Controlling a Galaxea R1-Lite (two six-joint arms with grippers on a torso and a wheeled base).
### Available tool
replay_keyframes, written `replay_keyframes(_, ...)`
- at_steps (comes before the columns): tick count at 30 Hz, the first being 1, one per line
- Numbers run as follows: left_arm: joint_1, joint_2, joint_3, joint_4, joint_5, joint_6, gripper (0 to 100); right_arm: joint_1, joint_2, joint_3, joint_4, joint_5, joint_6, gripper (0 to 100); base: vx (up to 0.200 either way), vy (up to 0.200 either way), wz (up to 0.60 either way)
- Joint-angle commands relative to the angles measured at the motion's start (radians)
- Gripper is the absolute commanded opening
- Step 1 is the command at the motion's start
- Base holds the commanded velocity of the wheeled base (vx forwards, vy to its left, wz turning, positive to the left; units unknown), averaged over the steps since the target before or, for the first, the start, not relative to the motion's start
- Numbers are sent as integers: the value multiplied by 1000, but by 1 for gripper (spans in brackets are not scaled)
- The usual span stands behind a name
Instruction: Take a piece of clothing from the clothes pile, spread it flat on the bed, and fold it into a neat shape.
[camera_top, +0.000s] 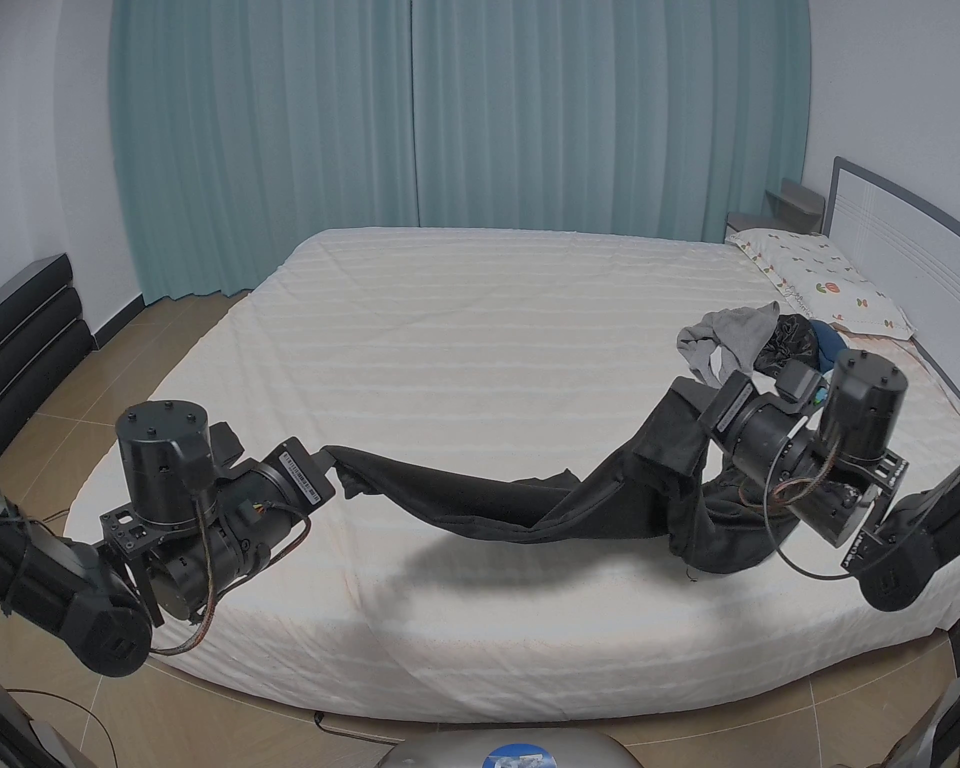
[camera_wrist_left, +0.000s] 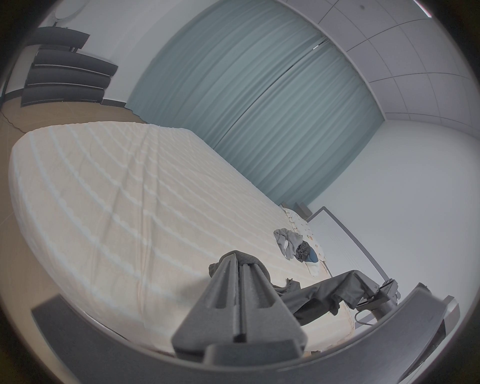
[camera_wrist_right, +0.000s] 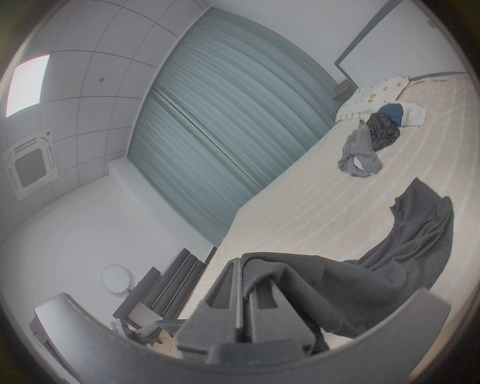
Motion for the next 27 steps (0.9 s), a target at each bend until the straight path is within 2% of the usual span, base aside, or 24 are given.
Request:
replay_keyframes(1,-32,-116,39,5,46,6,0,2,-188,66,18,0,-25,0,-200,0,0)
replay_keyframes(5,-38,-176,50,11,59,57,0,2,-274,74,50,-2,-51,0,-200,0,0)
replay_keyframes(10,-38,-317,-13,102,78,140,0,-10,-498,-67,265,0,-56,0,0,0,0)
replay_keyframes(11,-38,-317,-13,102,78,140,0,-10,-498,-67,265,0,-56,0,0,0,0)
replay_keyframes(12,-38,-364,-66,179,85,155,0,-11,-561,-139,385,0,-57,0,0,0,0)
replay_keyframes(14,-38,-383,-94,212,86,158,0,-16,-578,-170,425,1,-57,0,0,0,0)
replay_keyframes(15,-38,-407,-172,301,85,158,0,-45,-596,-250,497,12,-59,0,0,0,0)
replay_keyframes(18,-36,-403,-246,367,82,158,0,-80,-582,-322,529,15,-64,0,0,0,0)
replay_keyframes(21,-18,-347,-389,436,78,158,0,-159,-493,-454,556,58,-65,0,0,0,0)
replay_keyframes(25,5,-226,-508,455,72,158,0,-183,-358,-532,555,66,-70,0,0,0,0)
replay_keyframes(27,5,-220,-511,455,72,158,0,-183,-354,-535,553,66,-70,0,100,0,0)
